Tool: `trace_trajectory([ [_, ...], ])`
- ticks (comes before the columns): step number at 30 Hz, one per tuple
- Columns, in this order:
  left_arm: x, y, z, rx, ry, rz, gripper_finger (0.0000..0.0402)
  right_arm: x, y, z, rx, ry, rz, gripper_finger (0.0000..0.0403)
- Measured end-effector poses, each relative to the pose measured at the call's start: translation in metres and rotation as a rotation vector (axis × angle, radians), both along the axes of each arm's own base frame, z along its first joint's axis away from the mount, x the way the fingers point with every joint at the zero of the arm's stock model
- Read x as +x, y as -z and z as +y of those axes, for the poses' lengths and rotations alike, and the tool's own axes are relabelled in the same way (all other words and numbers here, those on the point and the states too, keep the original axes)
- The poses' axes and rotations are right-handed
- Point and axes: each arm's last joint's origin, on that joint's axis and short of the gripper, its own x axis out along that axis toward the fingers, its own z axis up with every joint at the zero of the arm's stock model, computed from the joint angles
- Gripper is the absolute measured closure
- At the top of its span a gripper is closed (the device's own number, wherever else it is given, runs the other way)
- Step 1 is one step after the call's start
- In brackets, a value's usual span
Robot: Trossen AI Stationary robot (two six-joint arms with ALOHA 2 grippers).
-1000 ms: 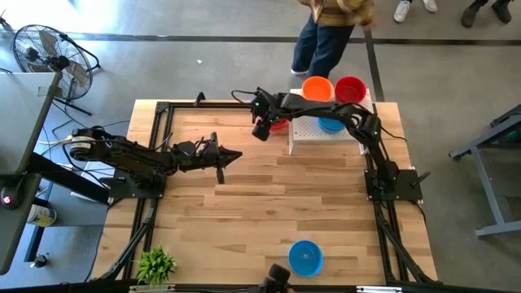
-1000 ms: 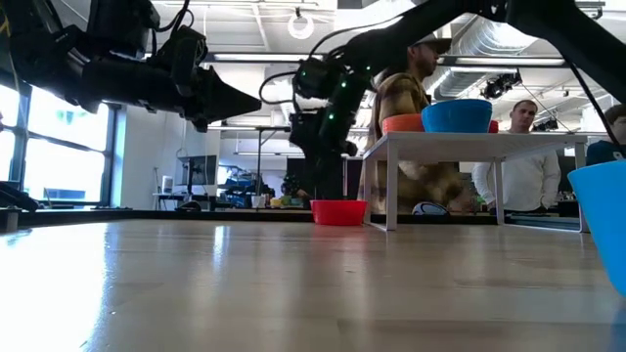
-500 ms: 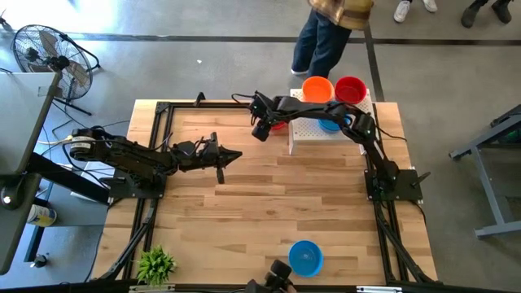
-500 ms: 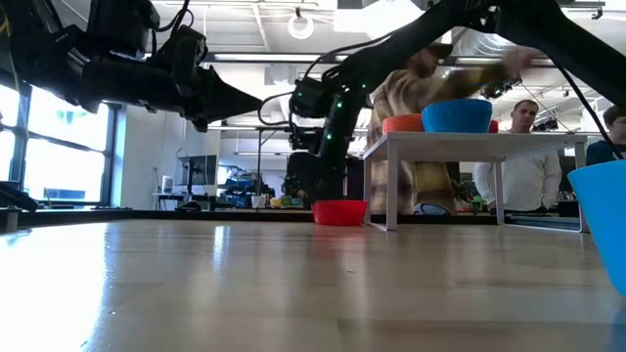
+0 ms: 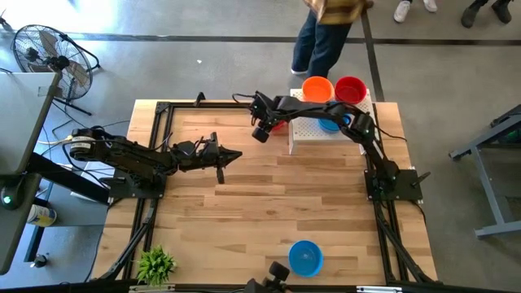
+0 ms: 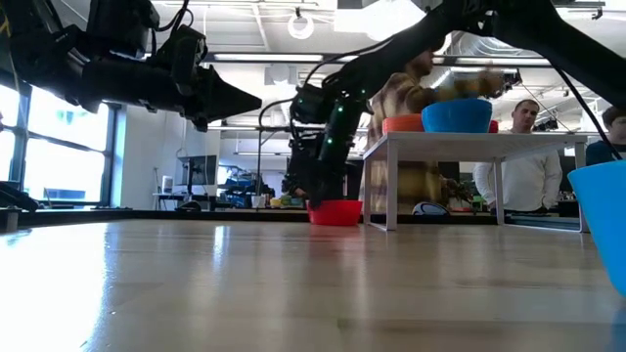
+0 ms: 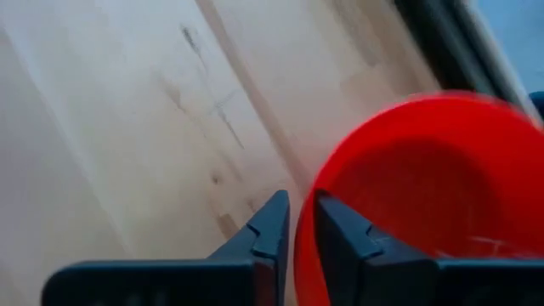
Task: Pick & Place Mini bowls
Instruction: Stack the red bowl on the stacked red bowls on the shelf
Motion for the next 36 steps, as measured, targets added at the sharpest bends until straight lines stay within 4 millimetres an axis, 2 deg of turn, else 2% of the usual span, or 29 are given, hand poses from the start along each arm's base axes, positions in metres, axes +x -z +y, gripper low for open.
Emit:
trace_trajectory([
  [8,0.0,0.0,0.0,0.0,0.0,-0.001,0.0399,0.003,0.003,0.006,-0.037,-0.06,0.034,0.0398],
  [12,0.0,0.0,0.0,-0.003,-0.004,-0.002,0.0399,0.009,-0.003,0.021,-0.045,-0.131,0.038,0.0398],
  [18,0.0,0.0,0.0,-0.004,-0.016,-0.002,0.0399,0.02,-0.019,0.065,-0.044,-0.281,0.038,0.0399],
  [23,0.0,0.0,0.001,-0.004,-0.019,-0.002,0.0399,0.026,-0.031,0.12,-0.033,-0.439,0.069,0.0401],
  [28,0.0,0.0,-0.003,0.0,0.07,0.004,0.0399,0.025,-0.03,0.171,-0.027,-0.509,0.139,0.0401],
  [32,-0.001,-0.003,0.0,0.004,0.036,-0.022,0.0399,0.019,-0.025,0.193,0.004,-0.535,0.131,0.0402],
  [36,0.0,-0.003,-0.004,0.001,0.128,-0.02,0.0399,0.012,-0.024,0.193,0.019,-0.484,0.077,0.0402],
])
